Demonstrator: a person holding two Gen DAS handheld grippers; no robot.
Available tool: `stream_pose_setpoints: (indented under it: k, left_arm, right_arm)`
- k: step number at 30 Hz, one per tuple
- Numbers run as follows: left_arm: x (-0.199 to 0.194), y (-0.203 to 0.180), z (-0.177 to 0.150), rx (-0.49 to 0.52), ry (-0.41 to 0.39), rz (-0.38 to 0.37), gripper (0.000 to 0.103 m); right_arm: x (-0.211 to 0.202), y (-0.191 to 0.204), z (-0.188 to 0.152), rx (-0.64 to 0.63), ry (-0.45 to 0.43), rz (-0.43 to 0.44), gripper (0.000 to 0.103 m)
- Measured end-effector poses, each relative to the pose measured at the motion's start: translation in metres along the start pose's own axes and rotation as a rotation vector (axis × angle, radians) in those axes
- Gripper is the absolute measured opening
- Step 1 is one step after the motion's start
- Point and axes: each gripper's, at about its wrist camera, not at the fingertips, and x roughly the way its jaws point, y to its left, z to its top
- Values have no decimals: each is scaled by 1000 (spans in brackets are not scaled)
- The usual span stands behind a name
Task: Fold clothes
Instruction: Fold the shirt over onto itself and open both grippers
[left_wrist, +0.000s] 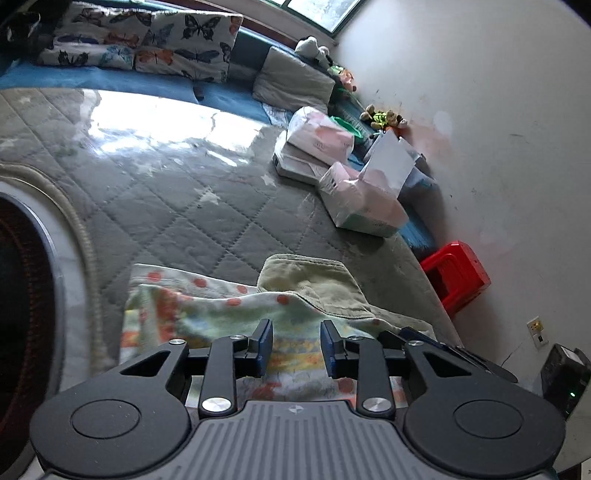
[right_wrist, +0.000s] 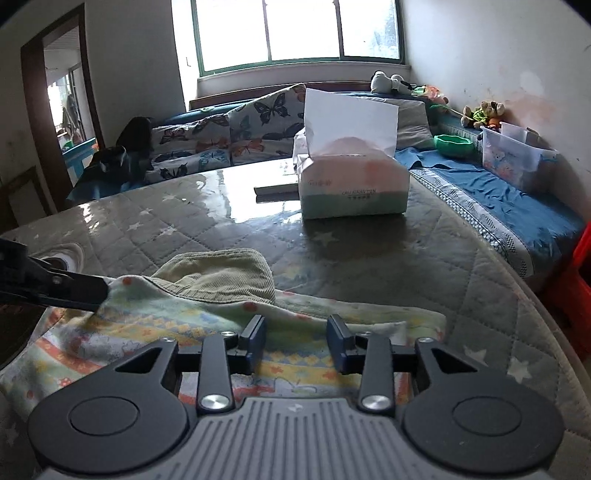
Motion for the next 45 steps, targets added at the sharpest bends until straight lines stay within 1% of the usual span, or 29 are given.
stream_pose_setpoints:
  k: [2,3,4,8,10,11,12,15,16,17,18,20,23,30,35,39,42,45]
  left_arm:
    - [9,4,3,-15,9,6,29]
    - [12,6,4,-22,12,9,28]
    - [14,9,5,-28,13,13,28]
    - [16,19,5,-52,12,6,29]
    - [10,18,4,-47,8,0,29]
    - [7,17,3,-43,5,-3,29]
    - [4,16,3,-39,3,-6,30]
    - [-7,9,-5,7,-3,-6,34]
    - [-11,6,-8,24,-5,-6,35]
    - [-14,3,-11,41,-7,-6,39]
    - [-18,0,-14,58,-9,-6,44]
    - [-25,-3,-21,85,-12,-1,45]
    - [-35,-5,-33,121,-20,11,49]
    - [-44,-3,-56,171,-24,40,49]
    - [-48,-2,-70,207,-29,63,49]
    - [-49,-4,-76,248,-42,84,51]
    - [-53,-5,-80,272,-54,90,53]
    - [-58,-1,-81,258,-71,98,54]
  right_arm:
    - [0,0,0,-5,0,-3,44]
    - [0,1,-1,-8,-2,-3,48]
    - [0,1,-1,-10,-4,-2,54]
    - [2,5,-1,-22,-12,1,62]
    - [1,6,0,-29,-16,2,73]
    - [-1,7,1,-32,-18,3,74]
    - [-2,7,1,-35,-21,4,76]
    - [-10,11,2,-43,-30,15,91]
    - [-12,13,2,-48,-33,22,93]
    - [-15,15,1,-52,-35,27,94]
    - [-17,17,1,-55,-37,31,97]
    - [-21,22,-1,-60,-39,36,102]
    - [-23,29,-4,-62,-36,40,103]
    - [-25,40,-16,-61,-37,41,103]
    - [-27,45,-27,-75,-7,35,103]
    - [-36,47,-38,-85,4,39,103]
    - [-47,50,-43,-91,-10,37,103]
    - [-56,54,-46,-87,-36,52,103]
